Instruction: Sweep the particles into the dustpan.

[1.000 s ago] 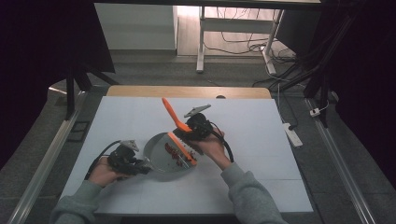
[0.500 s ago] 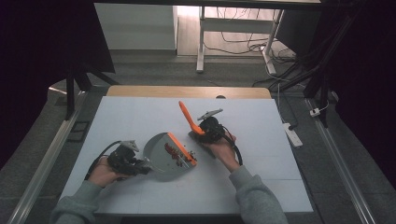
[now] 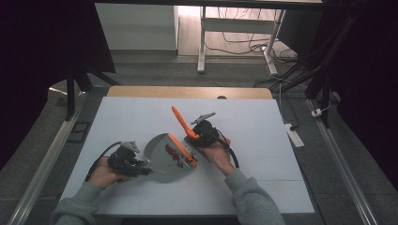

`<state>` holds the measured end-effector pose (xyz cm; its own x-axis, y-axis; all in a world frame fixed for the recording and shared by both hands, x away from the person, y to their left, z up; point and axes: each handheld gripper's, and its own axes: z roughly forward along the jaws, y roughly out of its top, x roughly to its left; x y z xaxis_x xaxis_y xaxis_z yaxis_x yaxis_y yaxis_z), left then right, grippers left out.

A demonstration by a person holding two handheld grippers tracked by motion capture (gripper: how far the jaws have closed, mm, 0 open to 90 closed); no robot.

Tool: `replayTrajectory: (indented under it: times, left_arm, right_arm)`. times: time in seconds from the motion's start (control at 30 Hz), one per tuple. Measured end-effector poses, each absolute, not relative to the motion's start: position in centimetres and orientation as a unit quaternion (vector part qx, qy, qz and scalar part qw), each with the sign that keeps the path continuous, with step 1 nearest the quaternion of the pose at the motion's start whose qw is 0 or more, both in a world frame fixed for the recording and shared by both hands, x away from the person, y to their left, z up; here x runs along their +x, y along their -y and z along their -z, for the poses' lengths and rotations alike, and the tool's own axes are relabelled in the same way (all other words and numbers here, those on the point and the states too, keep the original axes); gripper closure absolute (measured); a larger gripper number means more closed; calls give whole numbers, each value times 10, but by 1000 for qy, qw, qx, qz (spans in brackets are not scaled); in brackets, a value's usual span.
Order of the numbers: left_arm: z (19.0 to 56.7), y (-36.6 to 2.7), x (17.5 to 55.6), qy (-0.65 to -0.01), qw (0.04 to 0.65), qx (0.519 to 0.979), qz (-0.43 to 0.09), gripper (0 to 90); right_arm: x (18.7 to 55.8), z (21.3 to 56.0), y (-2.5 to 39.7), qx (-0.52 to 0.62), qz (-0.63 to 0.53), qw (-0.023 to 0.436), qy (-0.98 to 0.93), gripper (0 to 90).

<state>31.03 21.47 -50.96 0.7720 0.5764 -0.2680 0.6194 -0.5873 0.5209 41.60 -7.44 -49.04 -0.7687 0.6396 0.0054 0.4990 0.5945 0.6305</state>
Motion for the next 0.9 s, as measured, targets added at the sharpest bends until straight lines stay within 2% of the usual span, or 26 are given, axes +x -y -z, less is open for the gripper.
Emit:
replayTrajectory:
  times: [0.43, 0.67, 0.77, 0.9]
  left_arm:
    - [511, -215, 310, -336, 306, 890, 37, 613]
    - [511, -215, 310, -336, 306, 890, 36, 613]
    - [511, -215, 310, -336, 307, 890, 37, 613]
    - [511, -215, 310, -336, 307, 890, 37, 612]
  right_arm:
    - [403, 490, 48, 306, -337, 93, -885, 704]
    - [391, 486, 20, 272, -372, 46, -887, 704]
    - [386, 477, 14, 259, -385, 57, -884, 704]
    - [390, 466, 25, 268, -384, 101, -878, 704]
